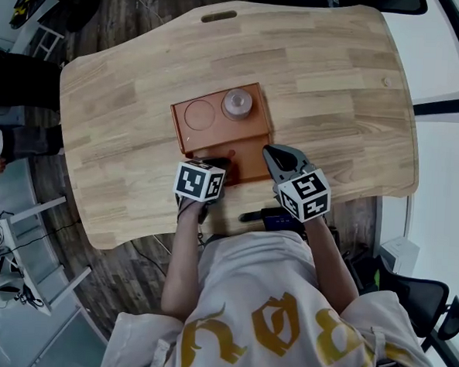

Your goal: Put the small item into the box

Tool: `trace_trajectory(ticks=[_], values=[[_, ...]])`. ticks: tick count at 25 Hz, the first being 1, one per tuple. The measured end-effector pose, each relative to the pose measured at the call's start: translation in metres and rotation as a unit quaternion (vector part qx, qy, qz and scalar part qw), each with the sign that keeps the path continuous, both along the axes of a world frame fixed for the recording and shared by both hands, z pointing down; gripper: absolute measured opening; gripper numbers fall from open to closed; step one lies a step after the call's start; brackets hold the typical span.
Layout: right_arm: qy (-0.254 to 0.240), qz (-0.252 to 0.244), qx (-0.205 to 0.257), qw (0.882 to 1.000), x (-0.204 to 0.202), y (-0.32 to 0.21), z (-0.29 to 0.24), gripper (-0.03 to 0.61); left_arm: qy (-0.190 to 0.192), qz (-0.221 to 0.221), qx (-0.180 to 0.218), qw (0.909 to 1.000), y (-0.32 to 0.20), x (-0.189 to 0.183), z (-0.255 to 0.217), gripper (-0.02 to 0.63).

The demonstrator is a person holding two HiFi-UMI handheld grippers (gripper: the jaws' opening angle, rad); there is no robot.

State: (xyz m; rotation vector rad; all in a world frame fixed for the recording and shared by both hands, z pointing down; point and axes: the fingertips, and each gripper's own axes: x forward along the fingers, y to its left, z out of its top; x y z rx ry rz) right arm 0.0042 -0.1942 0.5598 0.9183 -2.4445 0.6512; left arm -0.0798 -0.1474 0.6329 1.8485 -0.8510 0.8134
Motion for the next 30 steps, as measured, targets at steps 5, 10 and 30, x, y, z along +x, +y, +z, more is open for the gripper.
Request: trace_trajectory(ticks=[5,10,30], values=[[0.005,0.009,0.033,0.999,0.000,0.000,-0.017,0.011,-0.004,-0.014,0.046,0.9988,-0.005,-0.005,-0.021,0.023],[-0.001,0.015,0.063,0.998,0.000,0.007,-0.037,0.011,0.011,-0.043,0.120,0.9918,-0.011,-0.005,-0.055,0.023],[-0.049,0.069,0.141,0.986,0.004,0.043,-0.111,0.011,0.048,-0.145,0.346,0.9258,0.012,-0.030,-0.182,0.010]])
